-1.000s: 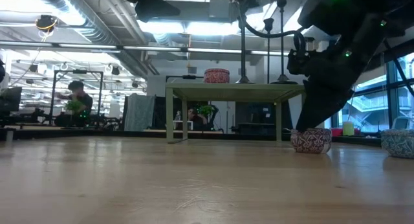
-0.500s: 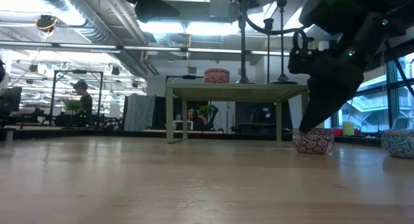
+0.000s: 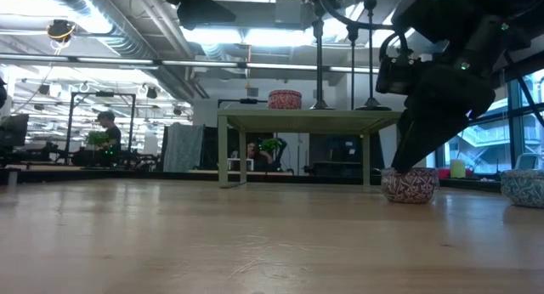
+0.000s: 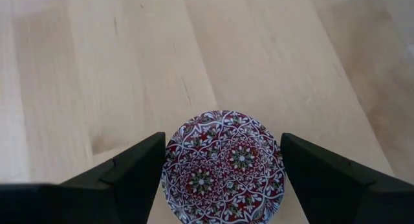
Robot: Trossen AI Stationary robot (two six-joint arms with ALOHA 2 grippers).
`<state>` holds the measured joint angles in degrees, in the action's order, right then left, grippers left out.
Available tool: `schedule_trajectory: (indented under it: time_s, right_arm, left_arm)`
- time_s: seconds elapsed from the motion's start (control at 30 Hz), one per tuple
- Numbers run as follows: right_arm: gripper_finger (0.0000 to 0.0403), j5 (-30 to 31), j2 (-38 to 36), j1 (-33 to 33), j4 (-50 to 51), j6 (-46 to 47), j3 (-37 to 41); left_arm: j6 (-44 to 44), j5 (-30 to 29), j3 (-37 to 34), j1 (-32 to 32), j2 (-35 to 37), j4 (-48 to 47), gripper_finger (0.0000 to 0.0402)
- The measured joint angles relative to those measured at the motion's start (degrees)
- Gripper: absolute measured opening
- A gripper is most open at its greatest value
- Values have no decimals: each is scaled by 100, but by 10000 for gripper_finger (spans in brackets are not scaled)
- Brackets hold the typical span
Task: Pick & Place candle stick holders
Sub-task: Put the brown scented candle on the shelf
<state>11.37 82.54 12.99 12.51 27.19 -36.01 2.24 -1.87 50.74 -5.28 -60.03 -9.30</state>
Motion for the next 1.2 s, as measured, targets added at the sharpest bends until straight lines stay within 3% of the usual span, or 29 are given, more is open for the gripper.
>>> schedule_trajectory:
  time_s: [0.67,1.03,1.2]
  right_arm:
    - [305,105,172,0,169,109,-35]
    - [282,68,184,-2,-122,240,-22]
    - [291,-111,189,-2,-39,250,-83]
  left_arm:
    - [155,2,0,249,-68,-167,340]
    - [457,-201,3,1156,-952,0,340]
    - [468,-356,2,1350,-1354,260,340]
